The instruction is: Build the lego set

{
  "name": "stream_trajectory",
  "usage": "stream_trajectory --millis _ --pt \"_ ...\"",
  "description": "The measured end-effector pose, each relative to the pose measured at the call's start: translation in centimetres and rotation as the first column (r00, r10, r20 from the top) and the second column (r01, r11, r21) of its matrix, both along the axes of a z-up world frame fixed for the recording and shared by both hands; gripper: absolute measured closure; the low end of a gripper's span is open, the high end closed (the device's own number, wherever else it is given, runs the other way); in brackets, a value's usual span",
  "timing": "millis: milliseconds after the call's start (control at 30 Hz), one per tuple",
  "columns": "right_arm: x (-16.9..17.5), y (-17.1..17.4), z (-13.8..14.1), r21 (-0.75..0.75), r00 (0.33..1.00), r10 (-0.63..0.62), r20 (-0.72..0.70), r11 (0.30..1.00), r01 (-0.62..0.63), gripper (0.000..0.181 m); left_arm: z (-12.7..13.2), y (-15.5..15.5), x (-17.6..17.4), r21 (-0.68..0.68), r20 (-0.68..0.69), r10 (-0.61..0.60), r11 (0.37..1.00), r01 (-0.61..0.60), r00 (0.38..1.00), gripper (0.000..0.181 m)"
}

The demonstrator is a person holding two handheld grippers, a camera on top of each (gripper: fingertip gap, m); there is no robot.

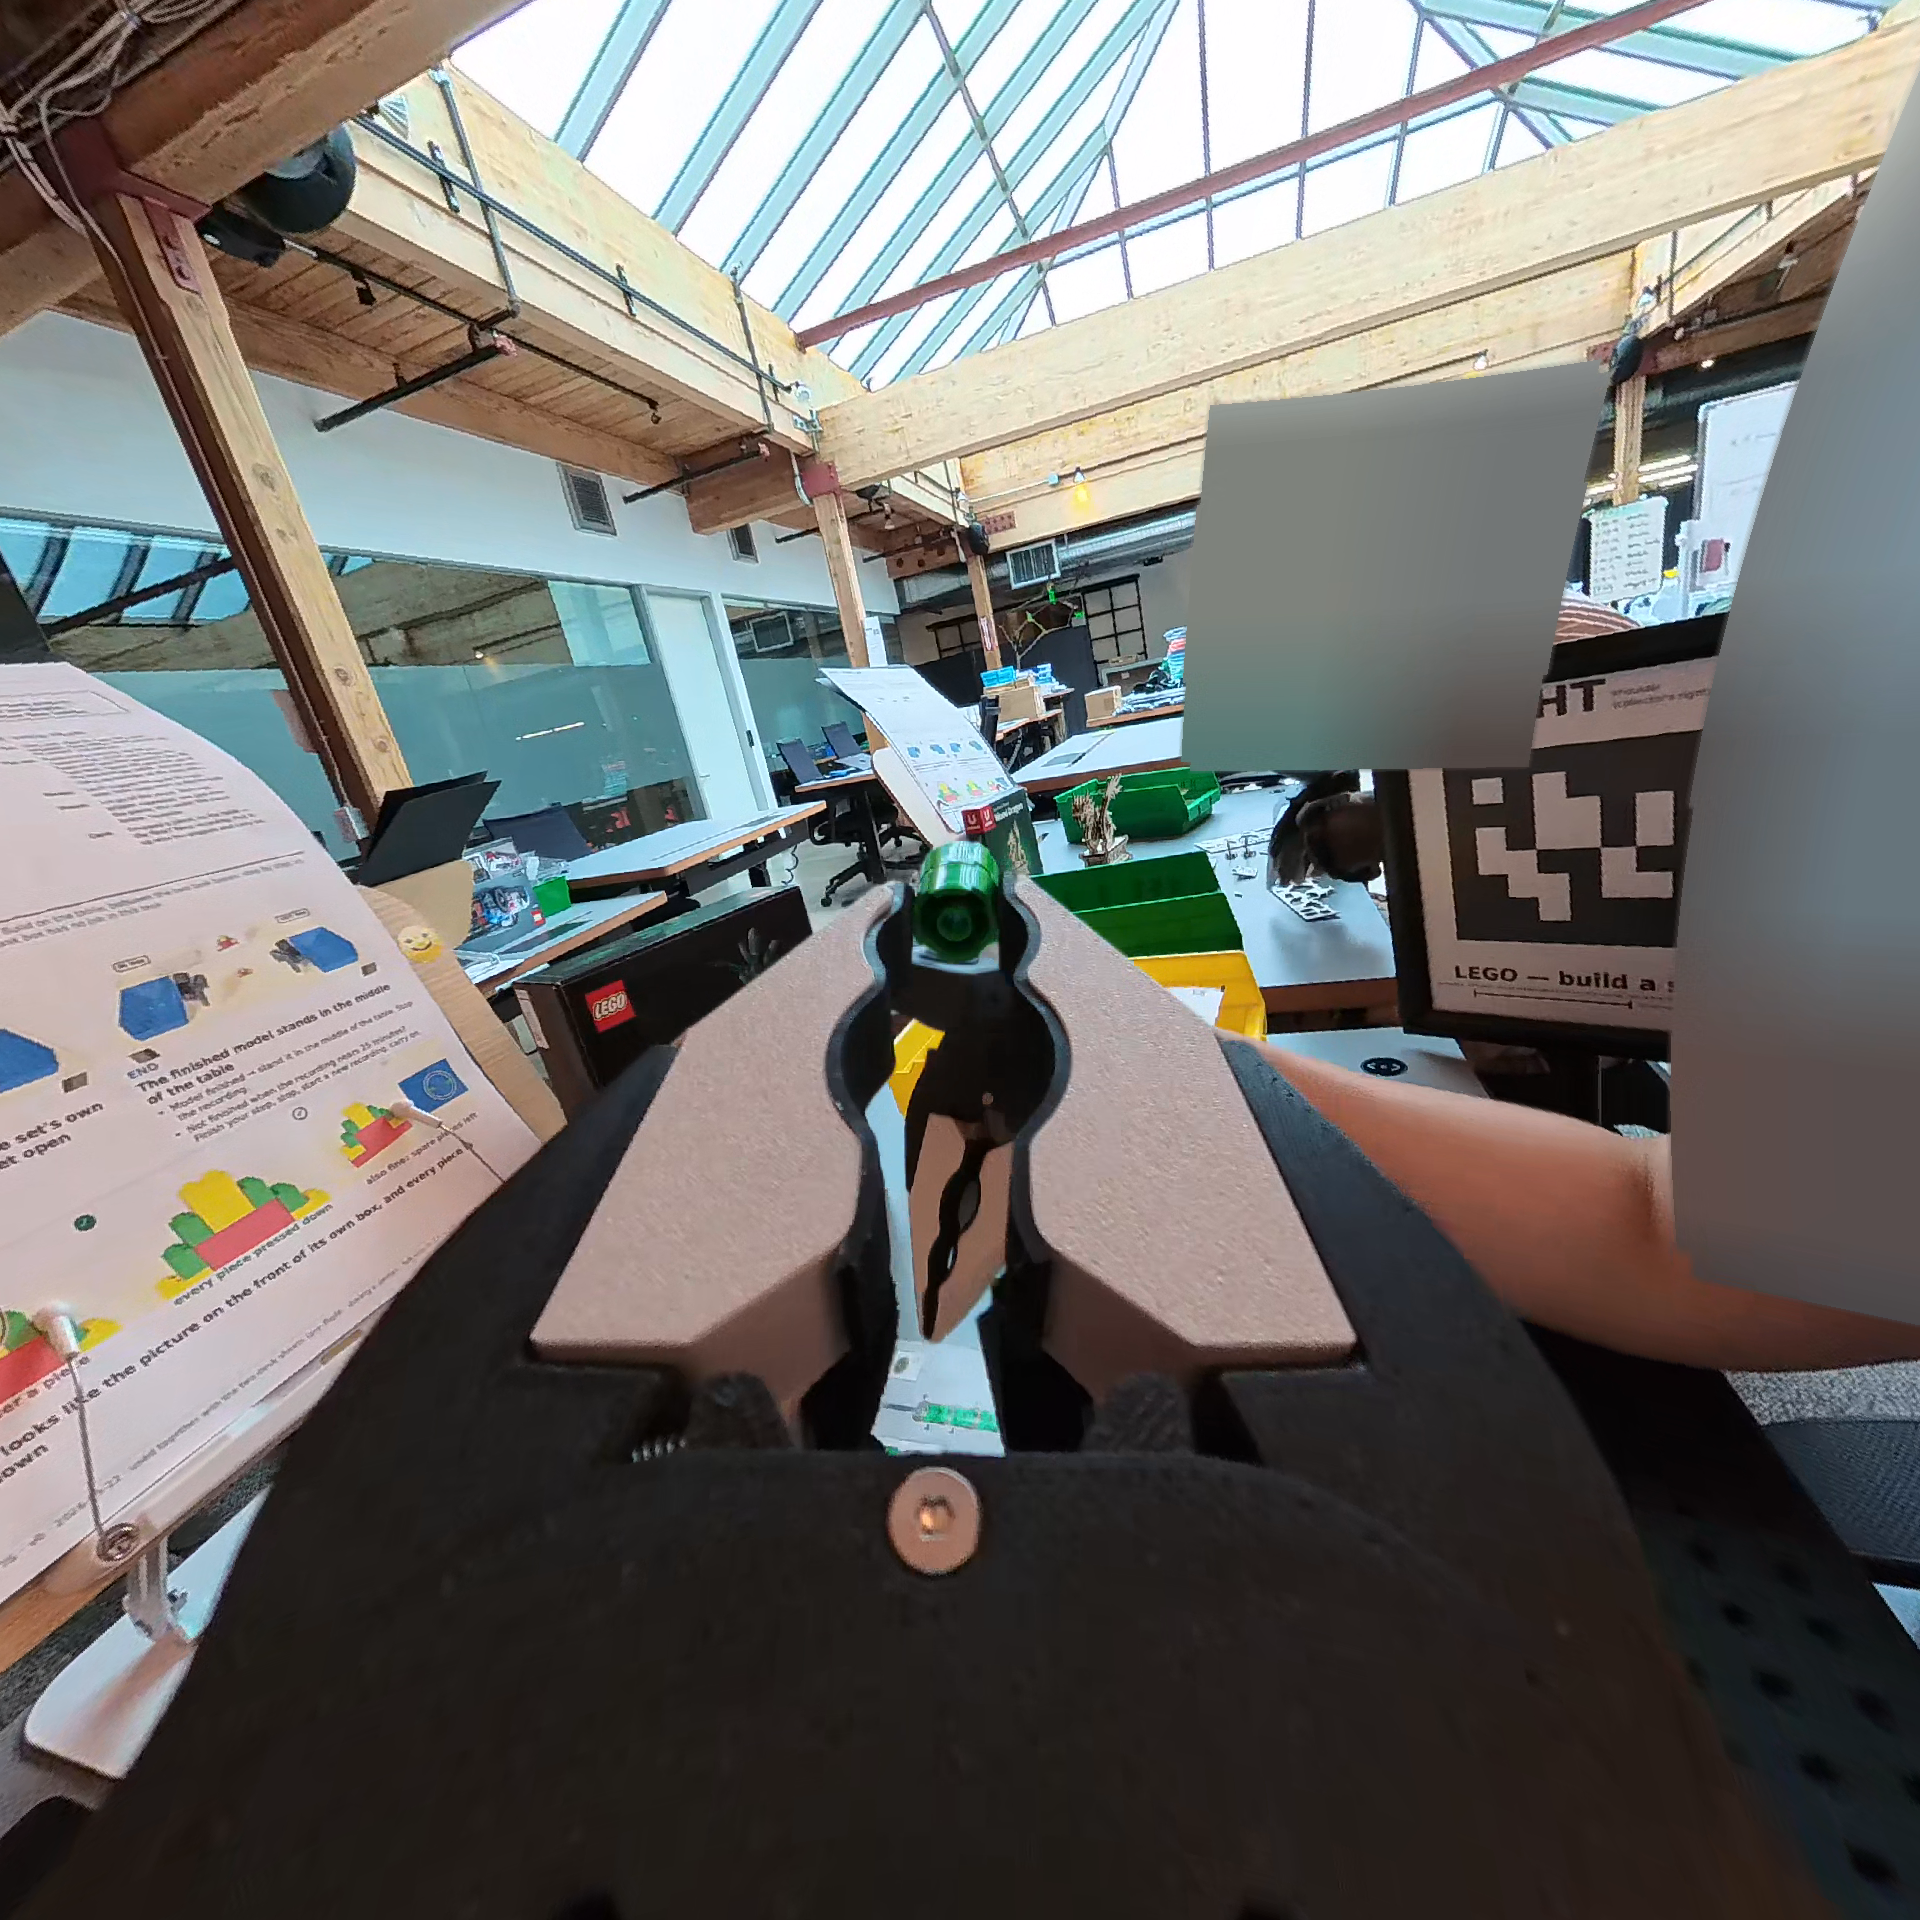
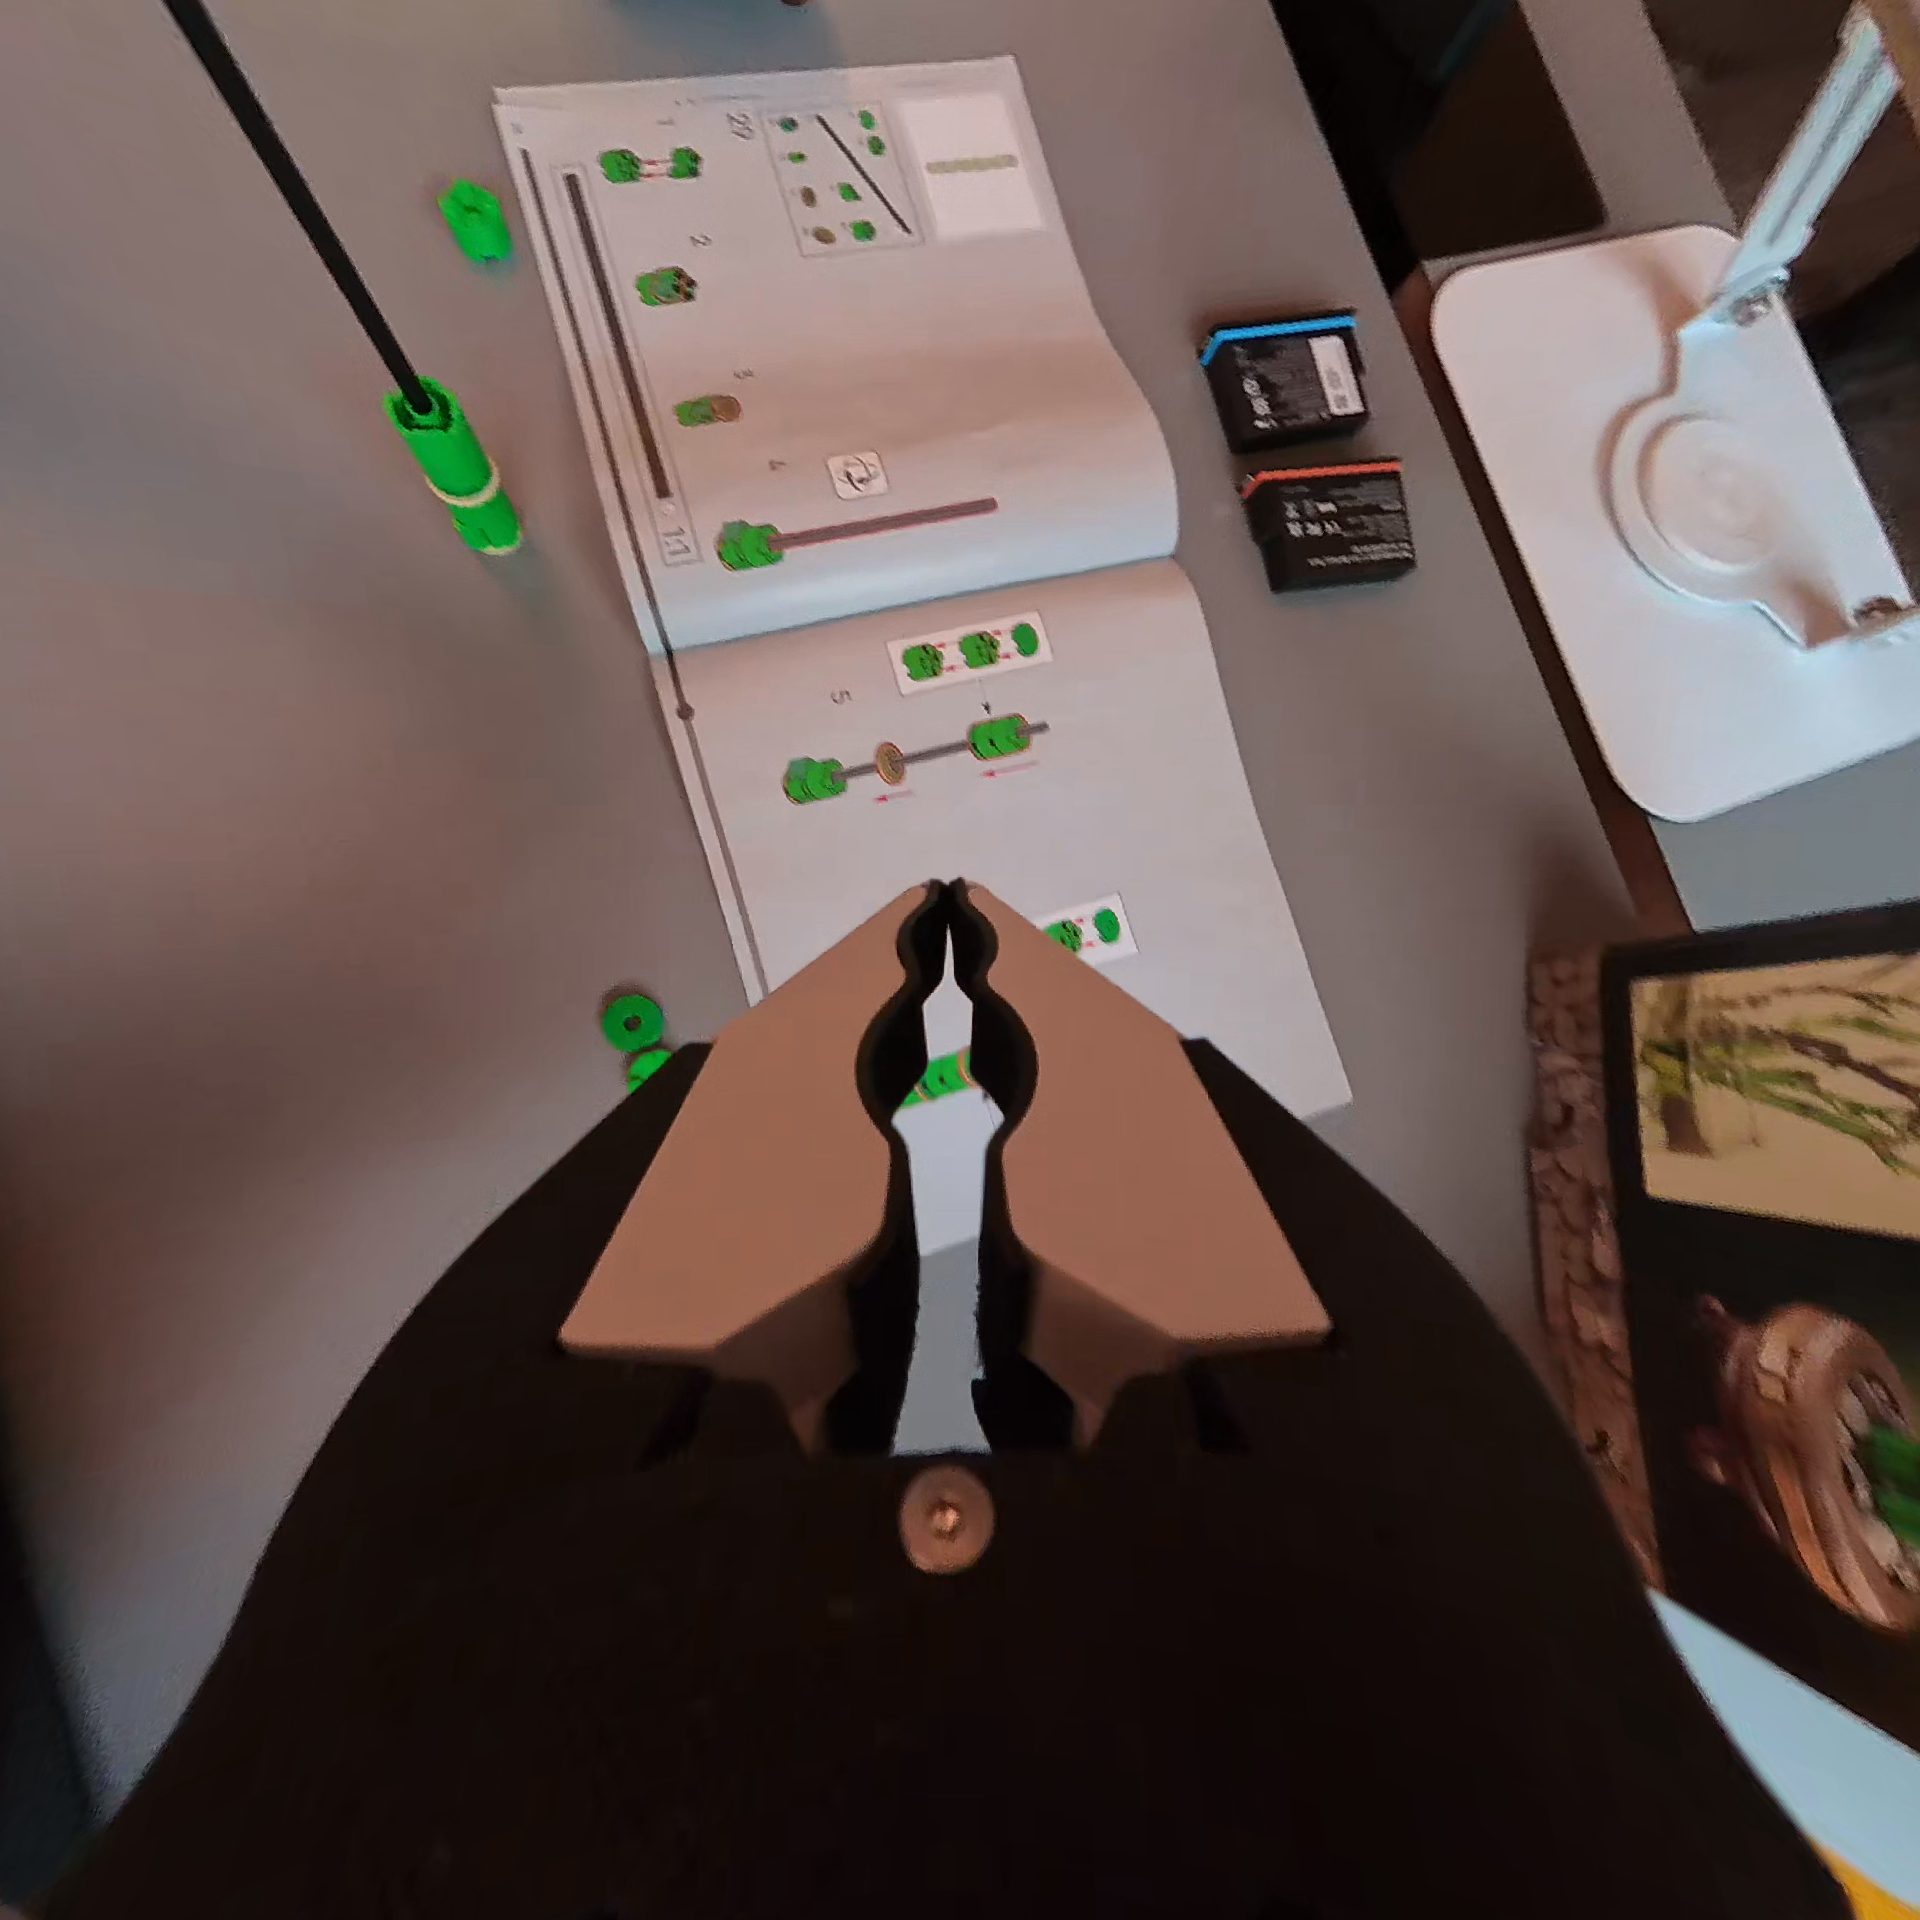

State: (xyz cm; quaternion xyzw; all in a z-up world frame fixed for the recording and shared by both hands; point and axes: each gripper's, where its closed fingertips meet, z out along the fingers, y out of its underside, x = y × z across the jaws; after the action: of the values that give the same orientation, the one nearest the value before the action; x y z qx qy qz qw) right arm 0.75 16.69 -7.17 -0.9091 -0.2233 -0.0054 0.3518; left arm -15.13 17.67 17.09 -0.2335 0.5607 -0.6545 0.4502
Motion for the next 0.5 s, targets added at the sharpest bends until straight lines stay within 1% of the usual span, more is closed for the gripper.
stream_trajectory --millis 33,167,233,300,433,500 --pt "0.5 -0.3 0.3 0.006 1.000 -0.019 0.006 1.000 0.018 0.181 -0.1 -0.1 0.1 0.005 -0.004 0.000 1.000 0.000 1.000 0.168" --pt "2.7 -1.8 1.0 0.016 0.996 -0.086 0.033 0.996 0.086 0.181 -0.5 -0.4 0.4 0.021 -0.019 0.000 1.000 0.000 1.000 0.168" --pt "4.0 -2.7 0.5 -0.008 0.991 -0.120 0.062 0.993 0.121 0.181 -0.7 -0.5 0.5 0.027 -0.024 -0.001 1.000 0.002 1.000 0.168" --pt "5.5 -3.7 -0.9 -0.058 0.982 -0.159 0.104 0.985 0.165 0.180 -0.9 -0.7 0.6 0.034 -0.032 -0.004 0.999 0.005 0.999 0.169" --pt "8.0 -5.0 -4.6 -0.184 0.964 -0.201 0.176 0.955 0.233 0.166 -1.5 -1.1 1.0 0.057 -0.053 -0.007 0.998 0.010 0.999 0.169" --pt "8.8 -5.3 -6.2 -0.246 0.955 -0.223 0.196 0.931 0.268 0.163 -1.8 -1.3 1.1 0.072 -0.063 -0.005 0.997 0.009 0.998 0.167"
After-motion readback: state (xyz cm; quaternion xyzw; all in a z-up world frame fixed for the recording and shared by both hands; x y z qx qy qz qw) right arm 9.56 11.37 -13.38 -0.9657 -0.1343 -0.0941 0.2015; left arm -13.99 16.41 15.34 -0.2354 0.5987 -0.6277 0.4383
